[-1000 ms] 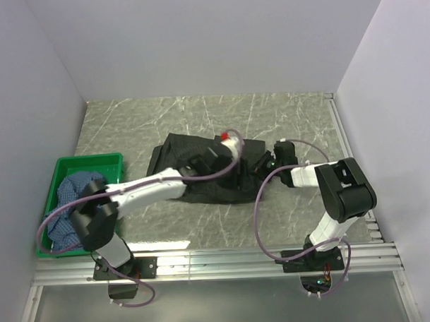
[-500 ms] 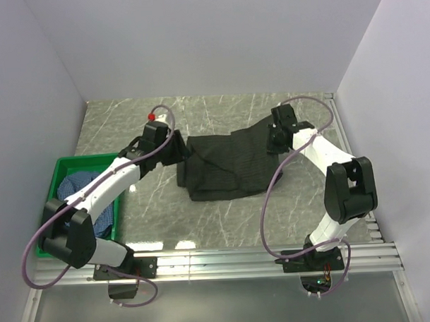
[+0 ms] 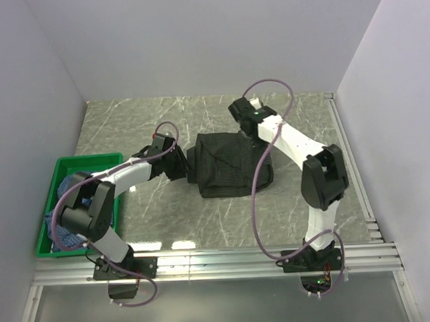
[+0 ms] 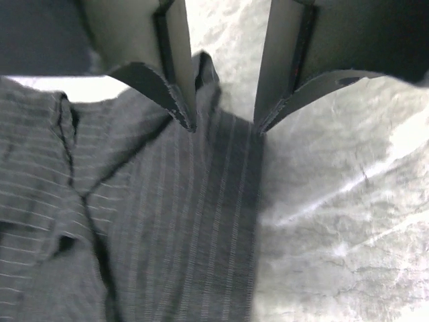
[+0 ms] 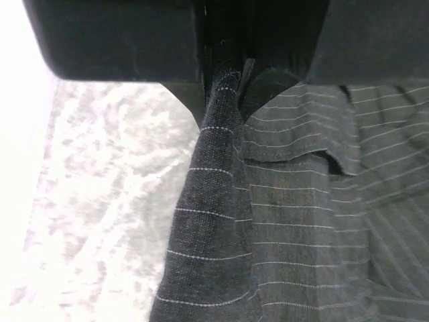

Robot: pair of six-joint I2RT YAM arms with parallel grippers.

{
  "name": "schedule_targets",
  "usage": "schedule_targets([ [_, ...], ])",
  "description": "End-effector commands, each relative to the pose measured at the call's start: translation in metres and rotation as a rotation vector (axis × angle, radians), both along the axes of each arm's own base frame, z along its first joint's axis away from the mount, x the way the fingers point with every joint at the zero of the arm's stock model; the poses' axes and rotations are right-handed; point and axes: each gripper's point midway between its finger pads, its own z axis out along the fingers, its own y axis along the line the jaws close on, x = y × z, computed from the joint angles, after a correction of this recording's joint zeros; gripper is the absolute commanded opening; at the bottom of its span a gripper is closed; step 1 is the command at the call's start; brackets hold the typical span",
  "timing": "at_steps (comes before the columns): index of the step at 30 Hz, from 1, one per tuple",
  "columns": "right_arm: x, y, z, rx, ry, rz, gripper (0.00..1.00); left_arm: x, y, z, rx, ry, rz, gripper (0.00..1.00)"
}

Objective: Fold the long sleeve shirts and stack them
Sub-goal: Fold the shirt

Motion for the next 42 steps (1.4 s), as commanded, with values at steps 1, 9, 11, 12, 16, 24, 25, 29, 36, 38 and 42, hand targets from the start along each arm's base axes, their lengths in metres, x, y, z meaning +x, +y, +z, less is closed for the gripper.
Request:
schedule_targets([
  [1,-0.001,-0.010,0.023,-0.174,-0.010,-0.031,0.00,0.020,-0.010,0.009,-0.066,-0.042,0.035,0.44],
  [9,-0.004,0.040,0.022,-0.253,-0.012,0.054,0.00,0.021,-0.010,-0.024,-0.063,0.010,0.078,0.15],
  [11,-0.005,0.056,0.020,-0.268,-0.006,0.072,0.01,0.016,-0.009,-0.031,-0.067,0.025,0.078,0.13],
  [12,-0.005,0.061,0.019,-0.275,-0.005,0.080,0.02,0.016,-0.009,-0.033,-0.071,0.026,0.080,0.12],
  [16,-0.003,0.090,0.015,-0.291,-0.013,0.122,0.04,0.006,-0.007,-0.039,-0.074,0.043,0.084,0.09],
  [24,-0.009,0.143,-0.015,-0.252,0.013,0.219,0.16,-0.001,-0.005,-0.038,-0.104,0.029,0.105,0.07],
  [25,-0.011,0.150,-0.017,-0.239,0.013,0.232,0.16,-0.002,-0.004,-0.039,-0.105,0.032,0.105,0.07],
  [29,-0.015,0.178,-0.021,-0.127,0.015,0.268,0.25,-0.004,-0.006,-0.037,-0.128,0.025,0.107,0.07],
  [36,-0.019,0.222,-0.009,0.142,0.005,0.313,0.53,-0.008,-0.005,-0.038,-0.132,0.030,0.110,0.07],
  [38,-0.021,0.227,-0.006,0.190,-0.006,0.306,0.53,-0.008,-0.005,-0.037,-0.137,0.028,0.111,0.07],
  [42,-0.023,0.230,-0.015,0.226,-0.014,0.285,0.46,-0.007,-0.006,-0.036,-0.141,0.025,0.108,0.07],
])
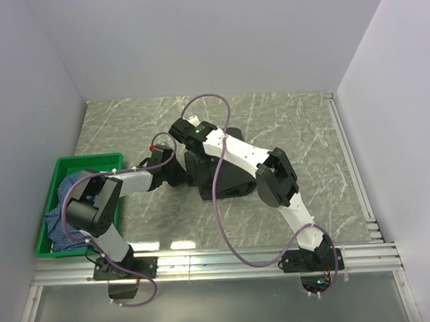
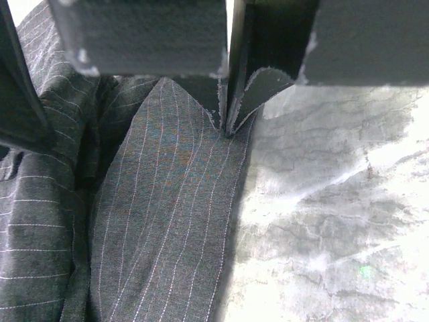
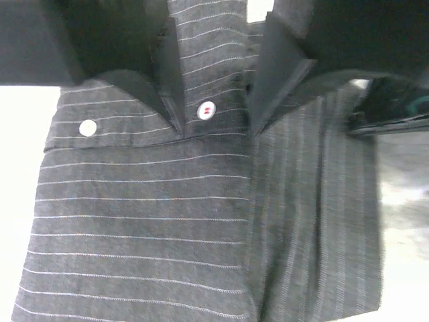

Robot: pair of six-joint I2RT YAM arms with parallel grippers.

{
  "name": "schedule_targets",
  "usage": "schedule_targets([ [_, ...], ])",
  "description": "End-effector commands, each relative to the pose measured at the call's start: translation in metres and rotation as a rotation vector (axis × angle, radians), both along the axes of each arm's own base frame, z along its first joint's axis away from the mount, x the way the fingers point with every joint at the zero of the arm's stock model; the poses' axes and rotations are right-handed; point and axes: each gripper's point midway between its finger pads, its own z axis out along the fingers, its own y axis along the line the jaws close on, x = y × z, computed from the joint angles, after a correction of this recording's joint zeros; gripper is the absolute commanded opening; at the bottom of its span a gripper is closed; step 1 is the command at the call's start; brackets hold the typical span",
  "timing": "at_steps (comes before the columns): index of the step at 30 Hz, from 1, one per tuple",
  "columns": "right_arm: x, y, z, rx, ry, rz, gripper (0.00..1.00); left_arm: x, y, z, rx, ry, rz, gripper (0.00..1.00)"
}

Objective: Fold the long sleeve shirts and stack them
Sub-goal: Fold the shirt

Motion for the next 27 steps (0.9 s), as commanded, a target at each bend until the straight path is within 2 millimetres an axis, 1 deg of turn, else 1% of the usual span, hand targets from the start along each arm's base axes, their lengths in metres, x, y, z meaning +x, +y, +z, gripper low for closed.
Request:
schedule_targets([
  [1,0.003,0.021,0.029,0.161,-0.069,-0.023,0.42,-0.006,-0.001,0.003,-0.013,-0.001,-0.013,0.07],
  [3,0.004,0.021,0.026,0.156,-0.070,-0.033,0.39,-0.006,-0.001,0.003,-0.015,0.003,-0.014,0.07],
  [5,0.004,0.019,0.022,0.146,-0.069,-0.054,0.40,-0.006,-0.002,0.003,-0.019,0.002,-0.017,0.07],
  [6,0.002,0.018,0.018,0.146,-0.054,-0.052,0.43,-0.006,-0.002,0.003,-0.018,-0.001,-0.021,0.08],
  [7,0.002,0.020,0.019,0.156,-0.058,-0.045,0.44,-0.006,-0.002,0.004,-0.018,-0.004,-0.020,0.08],
  [9,-0.002,0.019,0.016,0.150,-0.052,-0.040,0.48,-0.007,-0.001,0.004,-0.017,-0.002,-0.021,0.08],
  [11,-0.002,0.017,0.017,0.135,-0.077,-0.048,0.50,-0.008,-0.001,0.004,-0.019,0.000,-0.020,0.08],
  [12,-0.004,0.016,0.013,0.122,-0.076,-0.046,0.51,-0.007,-0.002,0.004,-0.022,-0.002,-0.018,0.08],
  [15,-0.003,0.009,0.005,0.082,-0.090,-0.076,0.52,-0.008,-0.003,0.004,-0.036,0.003,-0.018,0.08],
  [16,-0.001,0.004,0.004,0.053,-0.118,-0.094,0.52,-0.009,-0.004,0.004,-0.037,0.004,-0.019,0.08],
  [19,0.003,-0.002,-0.001,0.027,-0.148,-0.118,0.51,-0.010,-0.003,0.002,-0.039,0.007,-0.018,0.08],
  [22,0.005,-0.007,-0.005,-0.002,-0.180,-0.132,0.43,-0.011,-0.004,0.001,-0.041,0.009,-0.019,0.08],
  [25,0.005,-0.008,-0.009,-0.005,-0.179,-0.131,0.26,-0.010,-0.004,0.001,-0.042,0.012,-0.020,0.08],
  [26,0.005,-0.008,-0.009,-0.001,-0.178,-0.133,0.14,-0.011,-0.004,0.000,-0.041,0.014,-0.021,0.08],
  [27,0.003,-0.005,-0.004,0.018,-0.176,-0.122,0.10,-0.011,-0.004,-0.001,-0.039,0.015,-0.020,0.08],
])
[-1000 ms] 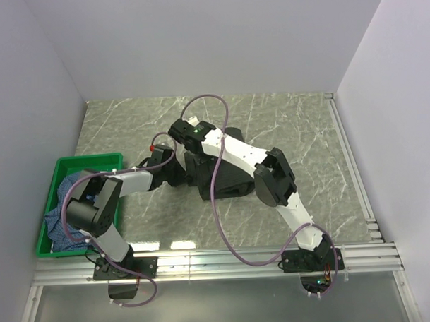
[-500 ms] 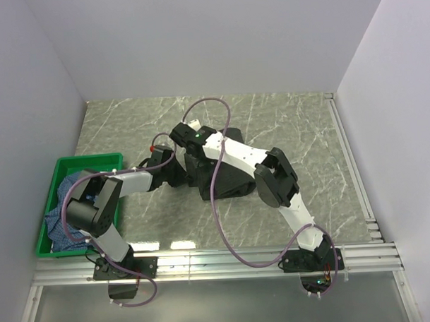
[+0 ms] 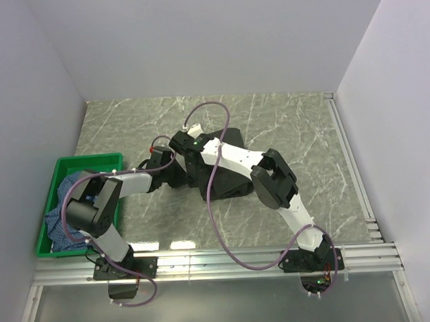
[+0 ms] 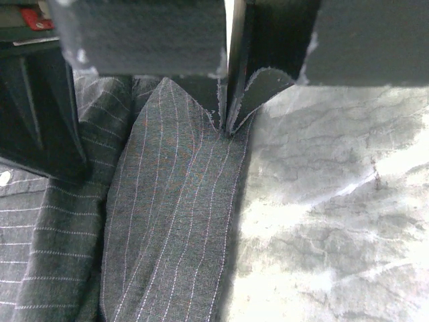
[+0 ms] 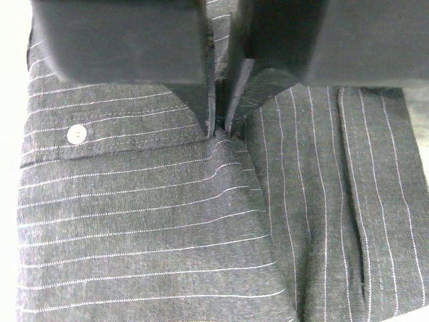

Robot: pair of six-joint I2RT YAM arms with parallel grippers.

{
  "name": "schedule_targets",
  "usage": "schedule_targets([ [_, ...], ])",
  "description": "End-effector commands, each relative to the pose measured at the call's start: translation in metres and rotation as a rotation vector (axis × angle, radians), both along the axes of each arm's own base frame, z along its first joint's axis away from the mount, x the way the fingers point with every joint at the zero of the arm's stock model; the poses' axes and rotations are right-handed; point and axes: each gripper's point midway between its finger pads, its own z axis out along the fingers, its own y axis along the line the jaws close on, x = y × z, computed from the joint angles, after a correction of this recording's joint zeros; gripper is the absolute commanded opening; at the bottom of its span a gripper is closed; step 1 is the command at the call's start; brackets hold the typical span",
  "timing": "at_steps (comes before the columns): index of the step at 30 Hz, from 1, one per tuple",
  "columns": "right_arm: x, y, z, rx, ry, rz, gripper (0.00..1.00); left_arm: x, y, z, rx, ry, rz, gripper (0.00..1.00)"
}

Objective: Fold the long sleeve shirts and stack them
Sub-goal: Fold the shirt

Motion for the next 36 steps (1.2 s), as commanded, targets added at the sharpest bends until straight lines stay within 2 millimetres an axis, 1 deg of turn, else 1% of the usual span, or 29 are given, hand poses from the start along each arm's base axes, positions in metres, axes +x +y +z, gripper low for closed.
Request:
schedule_targets([
  [1,0.007,0.008,0.030,0.070,-0.091,-0.011,0.05,-0.007,0.000,-0.001,-0.001,0.005,-0.019,0.08],
  [2,0.006,0.009,0.033,0.081,-0.090,-0.004,0.00,-0.006,0.000,-0.001,-0.001,0.005,-0.019,0.08],
  [3,0.006,0.010,0.037,0.094,-0.094,-0.005,0.00,-0.007,0.000,-0.002,-0.001,0.007,-0.019,0.08],
  [4,0.006,0.011,0.047,0.119,-0.108,-0.004,0.00,-0.007,0.000,-0.001,-0.003,0.004,-0.020,0.08],
  [5,0.006,0.012,0.052,0.131,-0.114,-0.002,0.00,-0.007,0.000,-0.001,-0.004,0.004,-0.019,0.08],
  [6,0.006,0.014,0.061,0.158,-0.126,-0.004,0.00,-0.007,0.000,-0.003,-0.003,0.007,-0.017,0.08],
  [10,0.008,0.021,0.079,0.232,-0.151,-0.011,0.00,-0.008,-0.001,-0.002,-0.006,0.009,-0.022,0.08],
  [12,0.008,0.025,0.082,0.253,-0.154,-0.011,0.00,-0.008,-0.001,-0.001,-0.006,0.006,-0.021,0.08],
  [15,0.007,0.029,0.081,0.276,-0.143,-0.012,0.00,-0.007,0.000,0.000,-0.003,0.001,-0.019,0.08],
  [16,0.007,0.031,0.080,0.287,-0.142,-0.014,0.00,-0.008,0.000,-0.001,-0.002,0.004,-0.019,0.08],
  [23,0.002,0.046,0.054,0.358,-0.080,-0.027,0.00,-0.008,0.000,0.001,-0.006,0.002,-0.017,0.08],
  [24,-0.002,0.051,0.050,0.378,-0.058,-0.028,0.00,-0.008,0.000,0.001,-0.004,0.001,-0.015,0.08],
  [28,-0.003,0.060,0.039,0.429,-0.040,-0.038,0.00,-0.008,0.000,0.001,-0.008,0.001,-0.014,0.08],
  [32,-0.004,0.060,0.020,0.414,-0.020,-0.062,0.00,-0.008,0.001,0.002,-0.008,-0.002,-0.013,0.08],
  [33,-0.005,0.059,0.012,0.406,-0.007,-0.068,0.00,-0.008,0.001,0.002,-0.005,-0.002,-0.013,0.08],
  [36,-0.008,0.062,0.005,0.422,0.014,-0.073,0.03,-0.009,0.002,0.002,0.000,-0.003,-0.012,0.08],
])
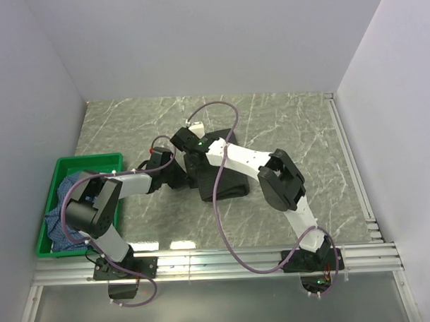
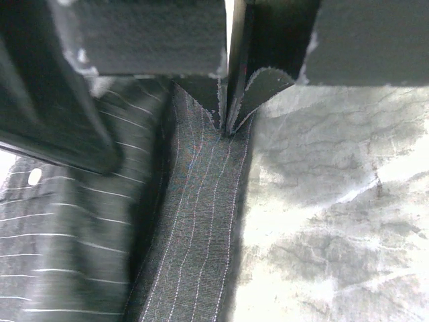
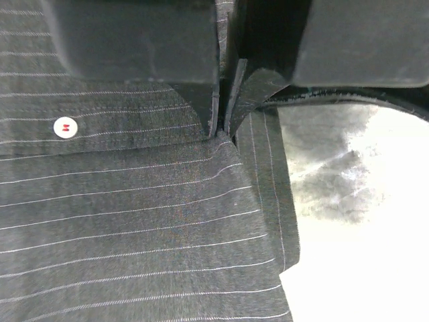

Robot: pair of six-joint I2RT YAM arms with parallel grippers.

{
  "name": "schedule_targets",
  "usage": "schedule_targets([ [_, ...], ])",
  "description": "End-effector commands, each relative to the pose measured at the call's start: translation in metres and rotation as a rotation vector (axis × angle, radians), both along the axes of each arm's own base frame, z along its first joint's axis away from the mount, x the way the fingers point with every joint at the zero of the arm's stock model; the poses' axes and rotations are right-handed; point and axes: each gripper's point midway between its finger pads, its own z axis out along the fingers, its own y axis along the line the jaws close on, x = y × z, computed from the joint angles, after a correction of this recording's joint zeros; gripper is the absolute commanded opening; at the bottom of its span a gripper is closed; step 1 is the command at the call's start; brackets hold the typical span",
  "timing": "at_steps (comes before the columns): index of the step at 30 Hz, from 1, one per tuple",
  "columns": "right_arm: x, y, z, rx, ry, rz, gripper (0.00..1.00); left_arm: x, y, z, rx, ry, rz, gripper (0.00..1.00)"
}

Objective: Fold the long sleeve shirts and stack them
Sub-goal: Fold the shirt

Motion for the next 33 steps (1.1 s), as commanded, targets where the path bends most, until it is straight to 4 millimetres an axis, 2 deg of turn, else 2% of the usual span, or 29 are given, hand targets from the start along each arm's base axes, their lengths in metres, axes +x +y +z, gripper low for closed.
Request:
schedule_targets([
  [1,-0.002,0.012,-0.006,0.062,0.005,-0.018,0.07,-0.005,0.002,0.003,0.008,-0.004,-0.006,0.08],
  [3,-0.004,0.014,-0.003,0.079,0.008,-0.010,0.17,-0.005,0.002,0.004,0.009,-0.009,-0.009,0.08],
  [4,-0.004,0.014,0.003,0.088,0.002,-0.008,0.28,-0.005,0.003,0.003,0.010,-0.006,-0.010,0.08],
  [7,-0.002,0.012,0.026,0.106,-0.033,-0.012,0.41,-0.004,0.004,0.008,0.025,-0.008,-0.012,0.12],
  [8,-0.001,0.011,0.033,0.113,-0.046,-0.011,0.44,-0.001,0.003,0.016,0.022,-0.028,-0.013,0.13],
  [9,0.000,0.009,0.051,0.140,-0.072,-0.015,0.46,0.002,0.004,0.021,0.030,-0.040,-0.008,0.14],
  [10,0.000,0.007,0.058,0.149,-0.082,-0.016,0.48,0.003,0.006,0.025,0.039,-0.043,-0.008,0.16],
  [11,-0.001,0.004,0.078,0.180,-0.109,-0.018,0.49,0.005,0.006,0.034,0.042,-0.064,-0.005,0.18],
  [13,-0.001,-0.006,0.092,0.198,-0.128,-0.029,0.49,0.010,0.010,0.050,0.059,-0.099,0.006,0.22],
  [14,-0.002,-0.012,0.110,0.229,-0.152,-0.034,0.49,0.008,0.012,0.053,0.071,-0.095,0.006,0.24],
  [15,-0.001,-0.017,0.118,0.255,-0.162,-0.039,0.48,0.009,0.014,0.058,0.076,-0.105,0.013,0.25],
  [16,-0.004,-0.026,0.111,0.255,-0.146,-0.044,0.48,0.012,0.013,0.072,0.070,-0.137,0.012,0.39],
  [17,-0.008,-0.033,0.127,0.308,-0.158,-0.045,0.47,0.009,0.015,0.075,0.078,-0.127,0.012,0.44],
  [18,-0.007,-0.034,0.132,0.357,-0.165,-0.042,0.47,0.009,0.015,0.080,0.078,-0.137,0.011,0.48],
  [19,-0.012,-0.046,0.115,0.392,-0.101,-0.046,0.46,0.011,0.013,0.092,0.069,-0.164,0.002,0.52],
  [21,-0.013,-0.055,0.135,0.504,-0.129,-0.039,0.45,0.010,0.012,0.098,0.067,-0.167,-0.009,0.53],
  [22,-0.021,-0.064,0.117,0.529,-0.073,-0.035,0.45,0.013,0.008,0.104,0.058,-0.176,-0.028,0.52],
  [23,-0.025,-0.069,0.128,0.575,-0.090,-0.026,0.45,0.014,0.006,0.105,0.058,-0.175,-0.038,0.52],
  [24,-0.025,-0.071,0.131,0.612,-0.100,-0.019,0.45,0.015,0.005,0.104,0.060,-0.171,-0.050,0.52],
  [25,-0.029,-0.082,0.126,0.620,-0.095,-0.031,0.45,0.019,0.001,0.103,0.055,-0.164,-0.061,0.52],
  [27,-0.030,-0.089,0.124,0.631,-0.110,-0.039,0.45,0.023,-0.002,0.100,0.057,-0.154,-0.068,0.52],
  [28,-0.036,-0.093,0.115,0.635,-0.088,-0.030,0.45,0.028,-0.005,0.097,0.058,-0.146,-0.070,0.51],
  [32,-0.042,-0.102,0.104,0.666,-0.083,-0.031,0.46,0.040,-0.007,0.086,0.080,-0.122,-0.056,0.49],
  [33,-0.046,-0.104,0.094,0.662,-0.063,-0.032,0.46,0.044,-0.006,0.086,0.090,-0.127,-0.054,0.48],
])
